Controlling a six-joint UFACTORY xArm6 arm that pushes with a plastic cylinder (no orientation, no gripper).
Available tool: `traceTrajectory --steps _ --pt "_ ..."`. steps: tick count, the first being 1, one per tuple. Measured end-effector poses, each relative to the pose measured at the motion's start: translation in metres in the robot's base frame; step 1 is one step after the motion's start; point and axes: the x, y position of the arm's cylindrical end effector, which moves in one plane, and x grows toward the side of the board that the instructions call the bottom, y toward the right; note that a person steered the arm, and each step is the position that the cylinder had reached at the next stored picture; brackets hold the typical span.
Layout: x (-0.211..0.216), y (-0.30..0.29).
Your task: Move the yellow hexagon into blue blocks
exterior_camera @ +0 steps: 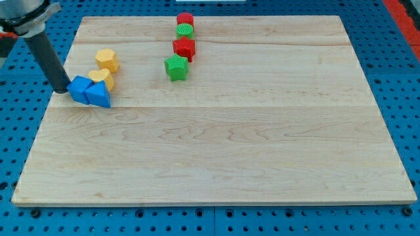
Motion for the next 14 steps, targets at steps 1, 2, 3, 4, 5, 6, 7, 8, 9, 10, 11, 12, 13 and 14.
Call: traceTrajectory --steps 1,2,3,4,5,6,7,8,9,10,11,12,13,14 --pt "-0.05 -0.012" --pt "-0.079 0.043" --pt "-0.093 0.106" --pt "-0.096 0.112" --pt "-0.086 0.148" --pt "-0.078 0.163" --pt "-0.078 0.121" --pt "-0.078 0.076" --pt "-0.078 0.071" --pt "-0.074 0.087" --pt "-0.074 0.118" --pt "-0.066 0.13" --pt "-0.06 0.103" --pt "-0.06 0.076"
